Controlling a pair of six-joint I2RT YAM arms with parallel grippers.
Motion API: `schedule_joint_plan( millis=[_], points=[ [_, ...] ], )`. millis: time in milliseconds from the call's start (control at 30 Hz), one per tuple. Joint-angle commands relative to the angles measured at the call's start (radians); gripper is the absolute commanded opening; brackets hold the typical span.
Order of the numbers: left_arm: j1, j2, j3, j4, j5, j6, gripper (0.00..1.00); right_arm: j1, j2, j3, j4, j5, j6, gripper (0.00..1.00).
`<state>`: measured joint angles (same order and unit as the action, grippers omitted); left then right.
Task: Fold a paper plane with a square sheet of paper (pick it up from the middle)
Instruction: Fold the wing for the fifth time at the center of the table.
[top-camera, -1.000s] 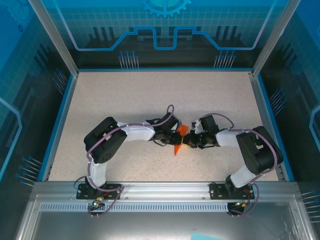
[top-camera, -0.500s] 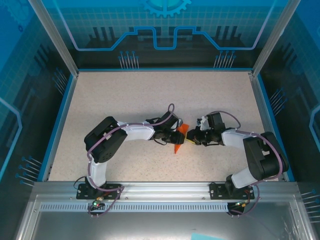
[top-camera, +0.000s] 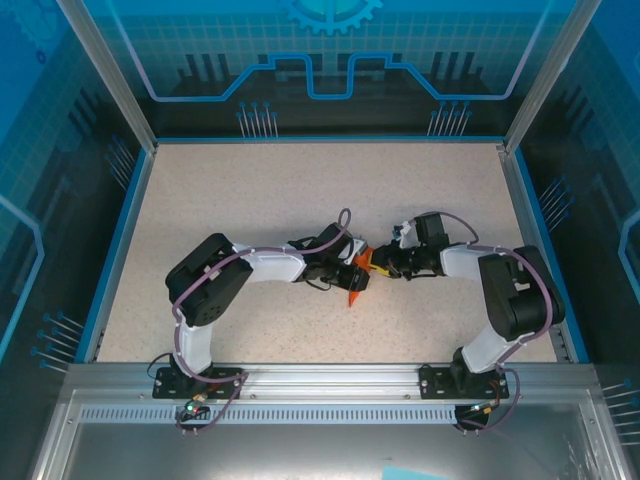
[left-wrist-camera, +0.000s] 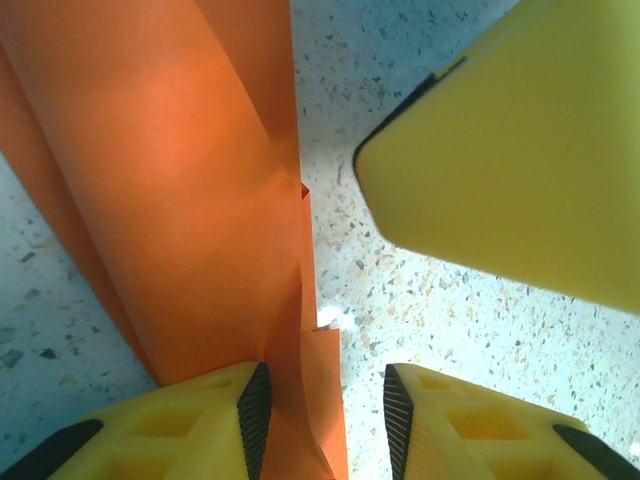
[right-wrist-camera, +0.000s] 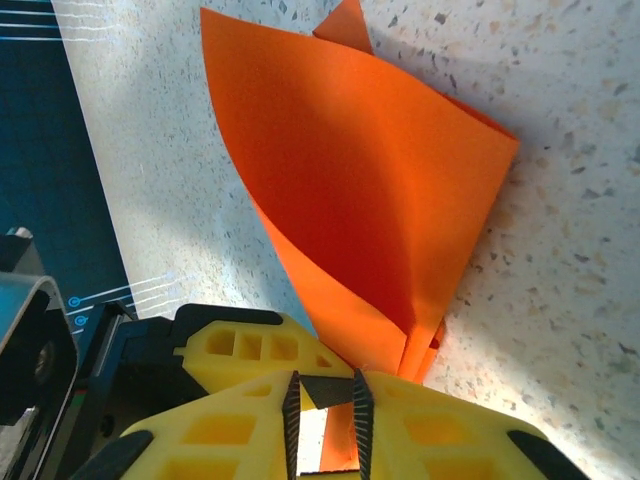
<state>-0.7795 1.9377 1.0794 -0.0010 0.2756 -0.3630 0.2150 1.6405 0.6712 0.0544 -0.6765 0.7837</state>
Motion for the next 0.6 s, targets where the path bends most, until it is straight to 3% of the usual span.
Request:
schedule_joint_plan(
  millis=[0, 267, 567],
  points=[
    [0.011, -0.002, -0.039, -0.046, 0.027, 0.067, 0.38, -0.012, 0.037, 0.035, 0.001, -0.043, -0.026, 0.26],
    [0.014, 0.0, -0.039, -0.041, 0.054, 0.103, 0.36, 0.004, 0.099, 0.071, -0.019, -0.041, -0.053, 0.29],
    [0.021, -0.003, -0.042, -0.046, 0.075, 0.114, 0.35, 0.03, 0.123, 0.116, -0.132, 0.054, -0.128, 0.27]
  ],
)
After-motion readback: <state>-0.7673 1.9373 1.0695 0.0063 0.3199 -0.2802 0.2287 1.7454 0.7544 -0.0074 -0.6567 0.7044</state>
